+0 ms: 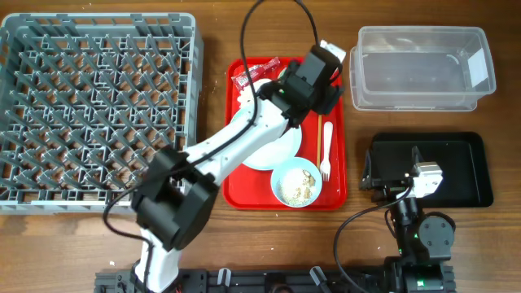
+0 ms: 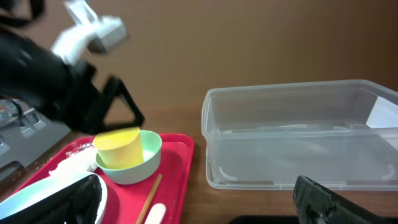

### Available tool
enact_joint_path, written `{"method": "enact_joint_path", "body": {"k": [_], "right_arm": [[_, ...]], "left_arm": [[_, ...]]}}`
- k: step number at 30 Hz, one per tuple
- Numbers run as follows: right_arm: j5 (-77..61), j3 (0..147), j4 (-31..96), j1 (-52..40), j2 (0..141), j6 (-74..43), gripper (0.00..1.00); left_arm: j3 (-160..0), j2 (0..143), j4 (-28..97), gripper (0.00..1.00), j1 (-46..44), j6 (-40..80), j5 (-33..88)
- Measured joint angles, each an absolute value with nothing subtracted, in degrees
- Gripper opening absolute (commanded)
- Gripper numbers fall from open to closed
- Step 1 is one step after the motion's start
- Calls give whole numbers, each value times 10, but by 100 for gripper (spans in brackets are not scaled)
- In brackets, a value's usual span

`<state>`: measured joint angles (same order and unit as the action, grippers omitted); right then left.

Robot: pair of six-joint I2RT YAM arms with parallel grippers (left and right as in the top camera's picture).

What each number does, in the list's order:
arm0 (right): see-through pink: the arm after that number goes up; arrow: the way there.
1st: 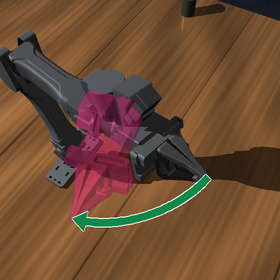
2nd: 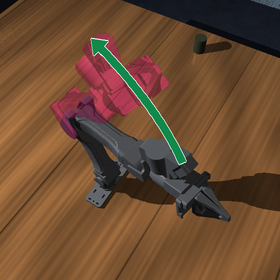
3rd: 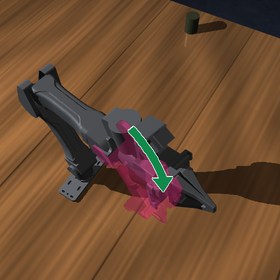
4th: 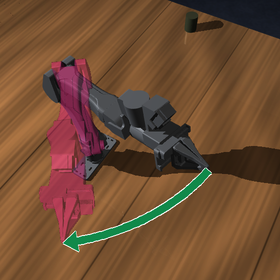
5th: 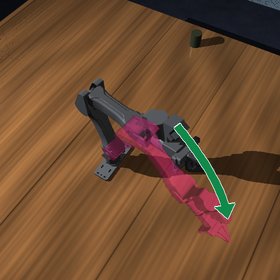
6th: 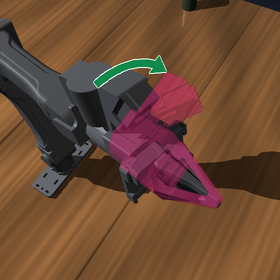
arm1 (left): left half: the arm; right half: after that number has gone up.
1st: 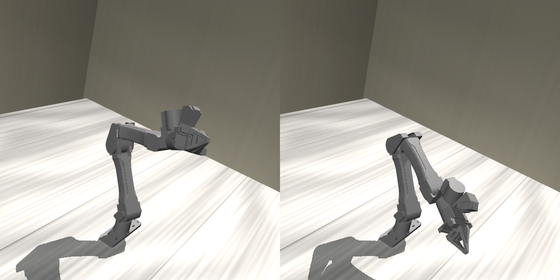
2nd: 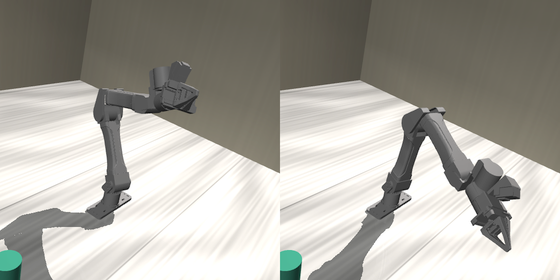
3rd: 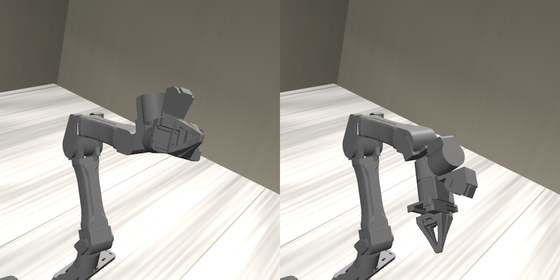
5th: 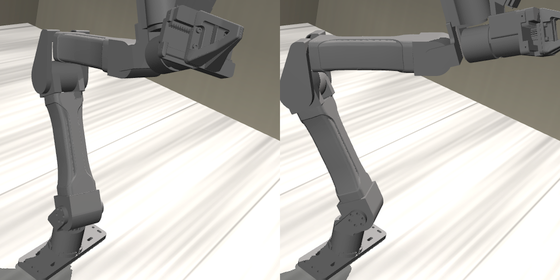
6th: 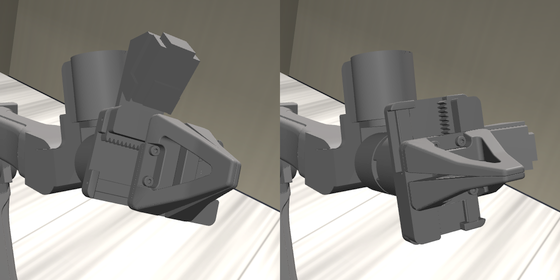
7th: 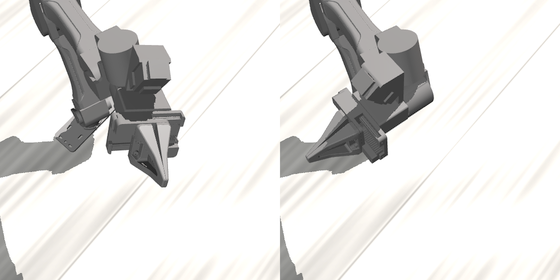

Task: Sort waste into correct bins and load items into the dishwasher rack
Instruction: 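Reach the left gripper to the yellow cup and grasp it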

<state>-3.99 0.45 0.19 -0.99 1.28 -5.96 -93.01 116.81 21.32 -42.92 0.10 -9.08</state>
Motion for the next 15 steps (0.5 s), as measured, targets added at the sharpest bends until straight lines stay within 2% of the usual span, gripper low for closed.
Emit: {"method": "enact_joint_path", "body": {"k": [3, 5, 11, 15], "right_arm": [[-40, 4, 2, -10, 13, -60, 100], [-40, 4, 2, -10, 13, -60, 100], [-40, 4, 2, -10, 13, -60, 100], [-40, 4, 2, -10, 13, -60, 100]], "left_arm": [[-930, 1180, 211, 76, -429, -2, -91], [-930, 1183, 209, 64, -429, -4, -90], [-931, 1219, 234, 58, -429, -9, -89], [-931, 1228, 235, 48, -429, -10, -89]]}}
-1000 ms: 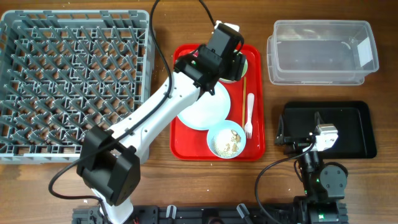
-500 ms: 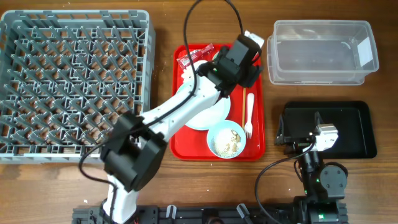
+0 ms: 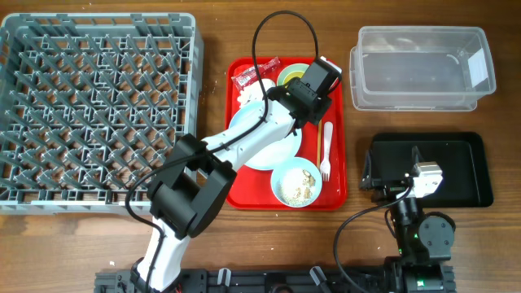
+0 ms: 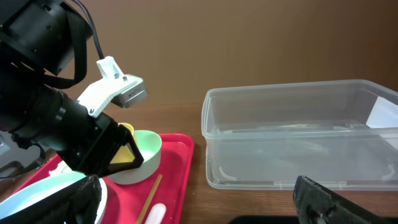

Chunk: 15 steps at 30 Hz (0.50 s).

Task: Sort waste into correct bins and load items into the dishwasher rack
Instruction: 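Reach the left gripper to the yellow cup and grasp it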

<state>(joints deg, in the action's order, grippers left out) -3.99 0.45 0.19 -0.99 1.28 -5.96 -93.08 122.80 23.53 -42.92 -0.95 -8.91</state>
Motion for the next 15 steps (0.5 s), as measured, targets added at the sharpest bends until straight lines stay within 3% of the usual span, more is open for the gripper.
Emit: {"method": "enact_joint_path", "body": {"k": [1, 4, 8, 15], "right_arm": [[-40, 4, 2, -10, 13, -60, 100], [-40, 4, 2, -10, 13, -60, 100], [-40, 4, 2, -10, 13, -60, 100], [-40, 4, 2, -10, 13, -60, 100]], "left_arm": [[-931, 1228, 235, 48, -429, -10, -89], [-931, 1228, 235, 33, -429, -11, -89], [-931, 1228, 232, 6, -429, -12, -88], [-931, 1228, 220, 4, -429, -10, -99]]}}
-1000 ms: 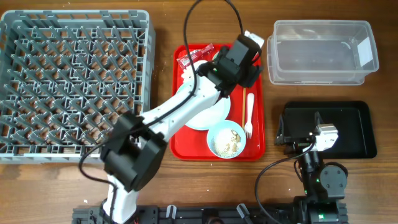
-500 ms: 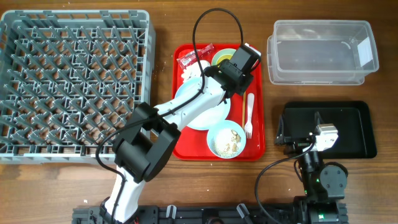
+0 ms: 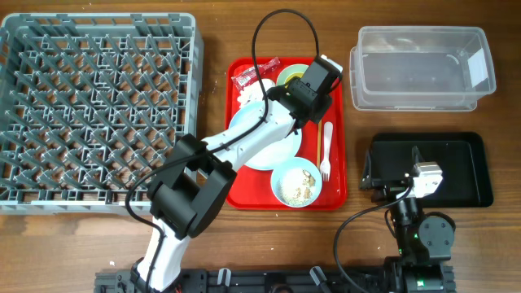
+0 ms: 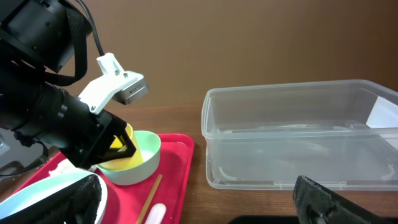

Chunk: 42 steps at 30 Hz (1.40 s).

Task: Sort waste into correct bins and load items into the dishwasher rack
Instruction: 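Reach the left gripper to the yellow cup and grasp it, then carry the yellow cup with the left gripper over the grey rack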

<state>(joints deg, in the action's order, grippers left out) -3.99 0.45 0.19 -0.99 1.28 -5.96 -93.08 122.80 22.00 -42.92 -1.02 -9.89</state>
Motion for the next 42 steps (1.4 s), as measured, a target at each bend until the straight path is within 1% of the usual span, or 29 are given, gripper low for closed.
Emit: {"method": "enact_joint_path", "body": {"k": [3, 8, 14, 17, 20, 22, 27, 31, 35, 38, 42], "right_arm": [[-40, 4, 2, -10, 13, -60, 100], [-40, 4, 2, -10, 13, -60, 100], [-40, 4, 2, -10, 13, -60, 100], [-40, 4, 2, -10, 13, -60, 100], [-40, 4, 2, -10, 13, -60, 100], [-40, 4, 2, -10, 13, -60, 100], [-40, 4, 2, -10, 13, -60, 100], [-40, 4, 2, -10, 13, -60, 100], [-40, 4, 2, -10, 13, -60, 100], [-40, 4, 2, -10, 13, -60, 100], [-40, 4, 2, -10, 13, -60, 100]], "left_arm": [[-931, 1228, 218, 4, -429, -8, -130], [-931, 1200, 220, 4, -429, 43, -150], [-931, 1068, 226, 4, -424, 115, -152], [-932, 1007, 262, 4, -396, 175, -149], [-932, 974, 305, 4, -310, 232, -91], [-932, 964, 320, 4, -237, 251, -20], [-932, 960, 421, 4, 5, 300, 249], [-932, 964, 476, 4, 175, 293, 406], [-933, 985, 507, 4, 225, 257, 470], [-933, 1018, 506, 4, 247, 247, 490], [-933, 1057, 514, 12, 260, 240, 496]]}}
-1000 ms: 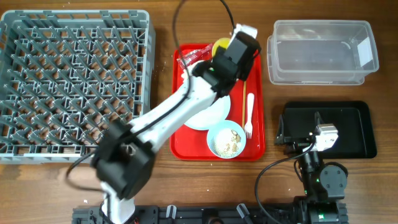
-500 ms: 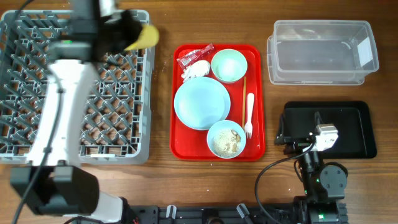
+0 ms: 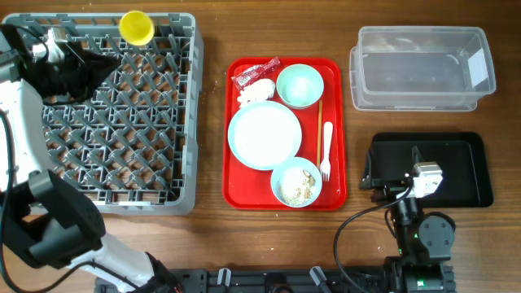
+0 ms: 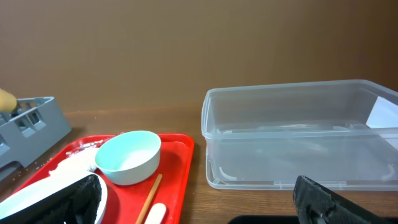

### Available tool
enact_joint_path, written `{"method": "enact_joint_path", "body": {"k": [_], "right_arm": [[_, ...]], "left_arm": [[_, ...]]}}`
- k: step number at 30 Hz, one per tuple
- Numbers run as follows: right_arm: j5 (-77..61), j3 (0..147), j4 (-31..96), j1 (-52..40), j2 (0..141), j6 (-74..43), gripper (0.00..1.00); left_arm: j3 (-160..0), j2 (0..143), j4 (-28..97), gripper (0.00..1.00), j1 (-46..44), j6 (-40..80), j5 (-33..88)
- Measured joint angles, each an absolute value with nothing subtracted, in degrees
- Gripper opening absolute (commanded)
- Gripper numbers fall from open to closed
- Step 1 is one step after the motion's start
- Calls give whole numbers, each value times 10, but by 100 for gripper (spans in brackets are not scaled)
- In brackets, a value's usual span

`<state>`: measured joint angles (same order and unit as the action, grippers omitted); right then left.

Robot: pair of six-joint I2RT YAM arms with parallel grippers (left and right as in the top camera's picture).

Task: Sort waste into correct bins and load items into the dishwasher rack
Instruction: 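Carry the yellow cup with the left gripper over the grey rack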

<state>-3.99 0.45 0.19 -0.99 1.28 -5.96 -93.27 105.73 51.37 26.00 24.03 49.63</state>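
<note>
A yellow cup (image 3: 136, 27) stands mouth up at the far edge of the grey dishwasher rack (image 3: 183, 106); a sliver of the yellow cup (image 4: 5, 98) shows beyond the rack's corner (image 4: 34, 124). My left gripper (image 3: 110, 61) hovers over the rack just left of and nearer than the cup. It is apart from the cup and looks open. On the red tray (image 3: 232, 191) sit an empty mint bowl (image 3: 299, 85) (image 4: 127, 155), a white plate (image 3: 264, 135), a food-smeared bowl (image 3: 296, 182), a white fork (image 3: 326, 150), a chopstick (image 3: 319, 130) and a red wrapper (image 3: 255, 73). My right gripper (image 4: 199, 208) stands open and empty.
A clear plastic bin (image 3: 419, 69) (image 4: 298, 143) stands at the back right. A black bin (image 3: 456, 167) lies in front of it, with the right arm over its left part. A crumpled white tissue (image 3: 256, 91) lies by the wrapper.
The left gripper was on the yellow cup in the mint bowl. Now the cup stands at the rack's far edge, the gripper is off it, and the bowl is empty.
The yellow cup stood in the mint bowl with my left gripper open just above it. Then the gripper was down around the cup, then gripping it in the bowl. Now the cup is in the rack and the left arm is over the rack. The right arm never moved.
</note>
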Motion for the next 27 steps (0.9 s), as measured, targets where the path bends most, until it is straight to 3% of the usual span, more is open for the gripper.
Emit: {"method": "enact_joint_path", "body": {"k": [9, 10, 12, 13, 16, 20, 27], "right_arm": [[-40, 4, 2, -10, 13, -60, 100], [-40, 4, 2, -10, 13, -60, 100], [-40, 4, 2, -10, 13, -60, 99], [-40, 4, 2, -10, 13, -60, 100], [-40, 4, 2, -10, 13, -60, 100], [-40, 4, 2, -10, 13, -60, 100], [-40, 4, 2, -10, 13, -60, 100]], "left_arm": [[-932, 1063, 432, 13, 230, 183, 496], [-932, 1063, 391, 20, 216, 177, 494], [-932, 1063, 326, 49, 186, 166, 479], [-933, 1063, 304, 54, 171, 164, 465], [-933, 1063, 249, 83, 94, 159, 326], [-933, 1075, 209, 90, 3, 157, 51], [-933, 1142, 209, 96, 2, 174, -101]]}}
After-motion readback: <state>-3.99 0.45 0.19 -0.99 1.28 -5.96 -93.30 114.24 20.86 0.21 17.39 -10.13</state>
